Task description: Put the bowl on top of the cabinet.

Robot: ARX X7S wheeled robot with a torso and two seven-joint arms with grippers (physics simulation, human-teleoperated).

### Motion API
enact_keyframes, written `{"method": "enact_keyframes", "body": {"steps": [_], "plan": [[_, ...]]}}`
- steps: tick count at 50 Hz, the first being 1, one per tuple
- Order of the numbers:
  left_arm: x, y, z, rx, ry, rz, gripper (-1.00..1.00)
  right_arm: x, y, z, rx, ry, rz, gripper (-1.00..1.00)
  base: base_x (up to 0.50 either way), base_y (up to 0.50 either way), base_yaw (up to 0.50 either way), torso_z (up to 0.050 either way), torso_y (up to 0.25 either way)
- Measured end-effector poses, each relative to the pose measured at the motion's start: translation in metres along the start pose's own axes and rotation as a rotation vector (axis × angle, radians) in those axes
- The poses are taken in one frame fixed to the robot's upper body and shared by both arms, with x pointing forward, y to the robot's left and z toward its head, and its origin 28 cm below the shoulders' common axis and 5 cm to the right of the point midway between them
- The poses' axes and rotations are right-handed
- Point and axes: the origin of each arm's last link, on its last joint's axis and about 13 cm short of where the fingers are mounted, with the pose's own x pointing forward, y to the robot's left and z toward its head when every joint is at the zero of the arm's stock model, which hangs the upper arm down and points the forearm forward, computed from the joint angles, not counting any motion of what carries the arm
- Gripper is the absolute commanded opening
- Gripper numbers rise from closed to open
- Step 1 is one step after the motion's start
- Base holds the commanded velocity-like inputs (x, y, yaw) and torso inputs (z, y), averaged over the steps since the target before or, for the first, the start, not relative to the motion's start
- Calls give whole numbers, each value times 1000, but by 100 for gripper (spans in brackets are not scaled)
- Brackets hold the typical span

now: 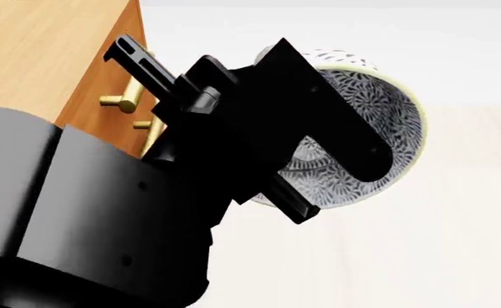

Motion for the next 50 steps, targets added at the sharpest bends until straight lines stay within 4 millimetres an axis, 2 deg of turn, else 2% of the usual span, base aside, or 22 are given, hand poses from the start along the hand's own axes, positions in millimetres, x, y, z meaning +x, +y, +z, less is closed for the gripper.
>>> {"method": "enact_keyframes", "body": {"steps": [27, 43, 50], "plan": [[23, 37, 27, 181, 88, 174, -100, -1, -1, 3, 20, 8, 4, 100, 0, 0, 0, 0, 1], [21, 54, 51, 249, 84, 227, -100, -4, 0, 3, 22, 31, 39, 100, 0, 0, 0, 0, 0], [20, 64, 60, 221, 101, 253, -100, -5, 1, 3, 20, 36, 46, 100, 0, 0, 0, 0, 1]]}}
